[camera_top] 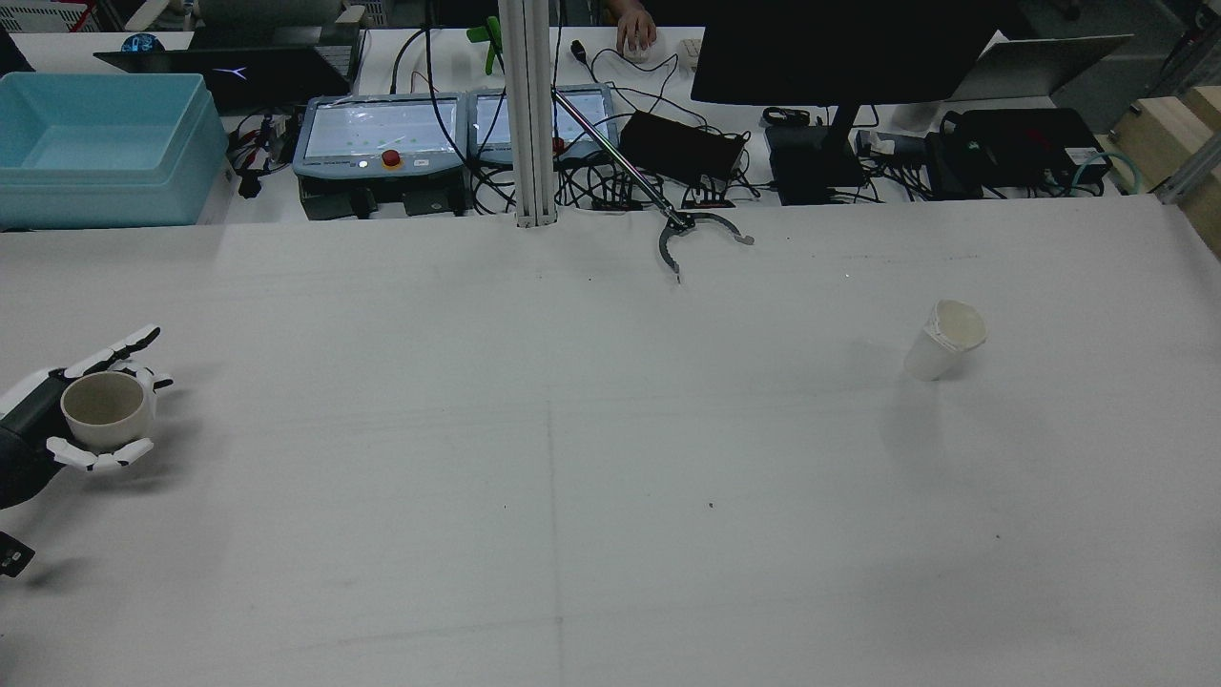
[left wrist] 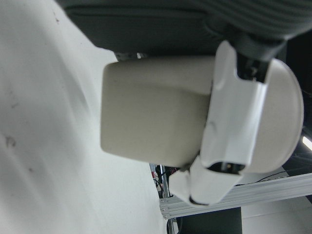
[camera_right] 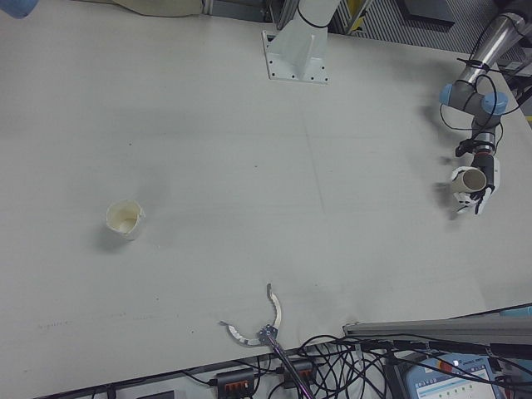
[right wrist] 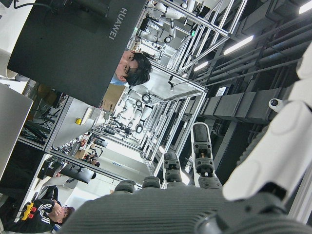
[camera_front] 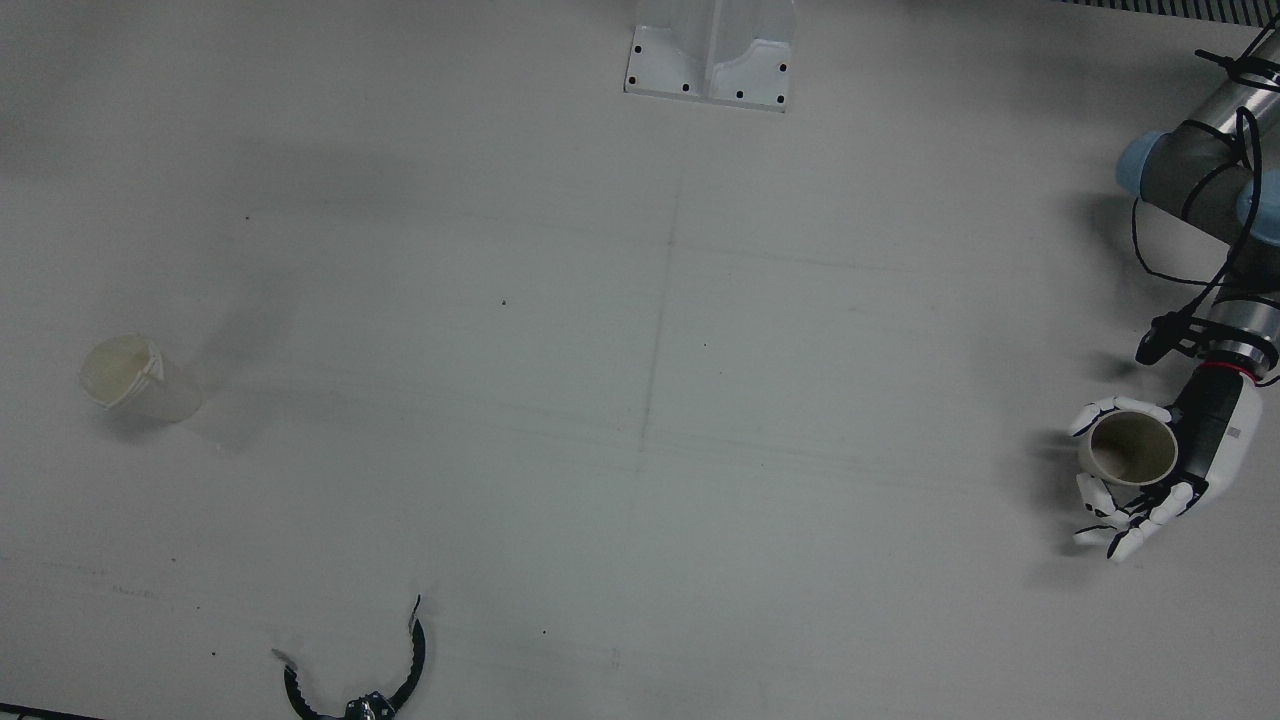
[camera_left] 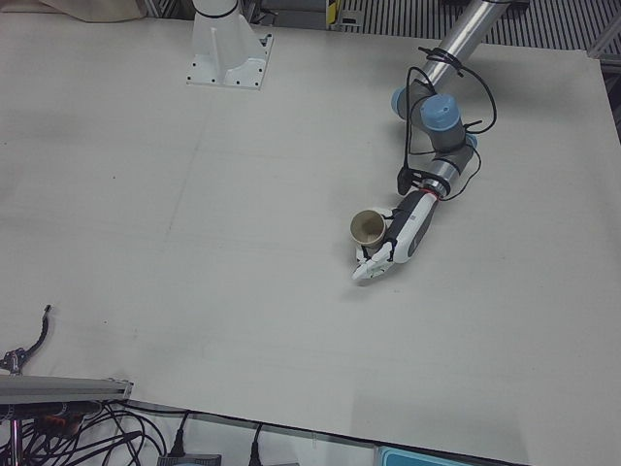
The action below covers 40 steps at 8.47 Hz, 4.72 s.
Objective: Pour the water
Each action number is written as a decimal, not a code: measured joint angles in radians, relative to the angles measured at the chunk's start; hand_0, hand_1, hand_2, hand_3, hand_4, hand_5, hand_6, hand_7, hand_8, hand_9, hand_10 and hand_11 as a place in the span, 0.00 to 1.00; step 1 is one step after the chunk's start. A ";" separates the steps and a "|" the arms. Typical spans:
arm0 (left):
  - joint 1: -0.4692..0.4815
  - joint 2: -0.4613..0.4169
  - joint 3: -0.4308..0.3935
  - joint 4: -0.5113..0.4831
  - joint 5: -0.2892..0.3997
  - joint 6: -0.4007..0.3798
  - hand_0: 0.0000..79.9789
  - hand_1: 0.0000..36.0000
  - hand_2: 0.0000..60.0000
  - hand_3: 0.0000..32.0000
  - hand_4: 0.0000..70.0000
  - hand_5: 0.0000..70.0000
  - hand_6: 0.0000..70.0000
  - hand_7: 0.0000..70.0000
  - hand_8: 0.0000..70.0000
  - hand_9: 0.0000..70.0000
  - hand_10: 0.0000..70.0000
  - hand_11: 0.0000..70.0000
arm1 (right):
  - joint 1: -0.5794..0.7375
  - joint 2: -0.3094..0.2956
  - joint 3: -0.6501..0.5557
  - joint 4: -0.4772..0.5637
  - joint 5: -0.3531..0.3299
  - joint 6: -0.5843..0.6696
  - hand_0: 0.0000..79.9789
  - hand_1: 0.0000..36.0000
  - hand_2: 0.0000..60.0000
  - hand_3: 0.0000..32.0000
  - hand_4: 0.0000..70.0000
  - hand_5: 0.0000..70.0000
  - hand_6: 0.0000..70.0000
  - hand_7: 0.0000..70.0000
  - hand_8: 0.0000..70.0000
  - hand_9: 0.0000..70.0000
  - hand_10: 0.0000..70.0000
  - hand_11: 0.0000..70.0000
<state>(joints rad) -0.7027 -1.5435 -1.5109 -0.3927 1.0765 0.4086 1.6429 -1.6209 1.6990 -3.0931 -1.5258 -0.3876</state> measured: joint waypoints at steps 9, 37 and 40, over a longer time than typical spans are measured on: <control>-0.037 0.006 -0.139 0.084 -0.051 -0.123 1.00 1.00 1.00 0.00 0.40 0.21 0.61 1.00 0.71 1.00 0.19 0.33 | -0.374 0.036 -0.493 0.447 0.453 0.002 0.62 0.47 0.12 0.00 0.11 0.17 0.07 0.17 0.00 0.01 0.00 0.00; -0.035 0.034 -0.123 0.077 -0.052 -0.125 1.00 1.00 1.00 0.00 0.42 0.25 0.63 0.99 0.72 0.99 0.19 0.33 | -0.758 0.142 -0.477 0.426 0.429 0.129 0.57 0.39 0.24 0.06 0.00 0.20 0.04 0.16 0.00 0.01 0.00 0.00; -0.035 0.034 -0.123 0.074 -0.052 -0.125 1.00 1.00 1.00 0.00 0.42 0.26 0.63 0.99 0.72 0.99 0.19 0.33 | -0.766 0.145 -0.478 0.425 0.432 0.161 0.63 0.56 0.19 0.06 0.00 0.12 0.03 0.15 0.00 0.01 0.00 0.00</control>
<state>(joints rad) -0.7378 -1.5095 -1.6337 -0.3187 1.0247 0.2838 0.8771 -1.4760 1.2213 -2.6677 -1.0939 -0.2264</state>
